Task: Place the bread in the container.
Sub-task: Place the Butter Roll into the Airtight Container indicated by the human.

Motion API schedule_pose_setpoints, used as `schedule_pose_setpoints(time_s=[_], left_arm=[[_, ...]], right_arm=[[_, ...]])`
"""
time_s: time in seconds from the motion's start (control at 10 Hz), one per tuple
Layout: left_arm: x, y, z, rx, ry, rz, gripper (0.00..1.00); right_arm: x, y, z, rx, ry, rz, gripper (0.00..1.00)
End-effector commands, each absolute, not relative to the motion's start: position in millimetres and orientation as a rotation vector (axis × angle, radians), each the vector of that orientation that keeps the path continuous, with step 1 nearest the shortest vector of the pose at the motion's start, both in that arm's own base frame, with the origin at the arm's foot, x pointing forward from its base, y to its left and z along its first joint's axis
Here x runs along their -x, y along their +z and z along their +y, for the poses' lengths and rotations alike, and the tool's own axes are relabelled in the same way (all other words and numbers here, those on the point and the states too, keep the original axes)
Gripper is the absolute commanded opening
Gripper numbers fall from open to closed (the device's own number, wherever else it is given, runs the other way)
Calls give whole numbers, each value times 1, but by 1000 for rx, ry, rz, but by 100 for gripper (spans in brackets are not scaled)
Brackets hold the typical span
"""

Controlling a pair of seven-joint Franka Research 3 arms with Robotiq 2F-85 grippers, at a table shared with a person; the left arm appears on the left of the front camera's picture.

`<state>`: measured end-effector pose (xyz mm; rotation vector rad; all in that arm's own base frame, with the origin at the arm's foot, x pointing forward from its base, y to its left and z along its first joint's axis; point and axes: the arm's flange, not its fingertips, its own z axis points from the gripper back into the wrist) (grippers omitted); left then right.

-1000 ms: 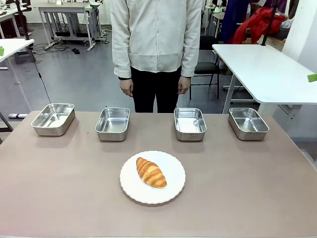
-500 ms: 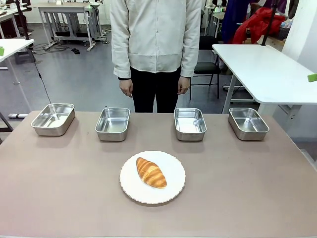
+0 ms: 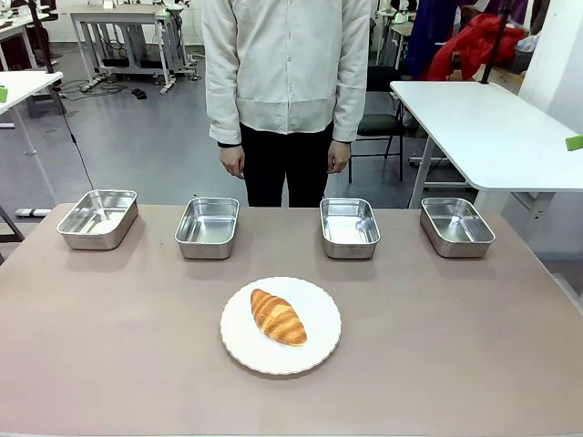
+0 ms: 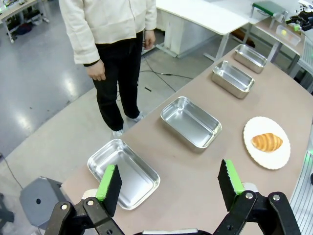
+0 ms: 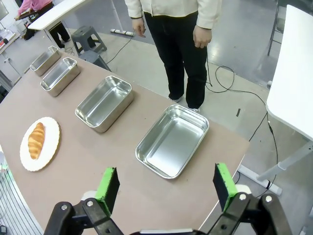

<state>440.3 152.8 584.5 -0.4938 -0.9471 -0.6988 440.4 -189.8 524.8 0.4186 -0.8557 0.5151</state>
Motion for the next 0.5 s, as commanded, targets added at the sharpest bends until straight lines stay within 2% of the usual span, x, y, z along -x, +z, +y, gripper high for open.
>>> schedule_pose_setpoints(time_s=[0.0, 0.4], left_arm=[[-441, 586, 153, 505, -705, -958, 100], [-441, 586, 153, 505, -705, -958, 100]], right_arm=[[-442, 524, -190, -431, 515, -870, 100], [-442, 524, -190, -431, 515, -870, 100]])
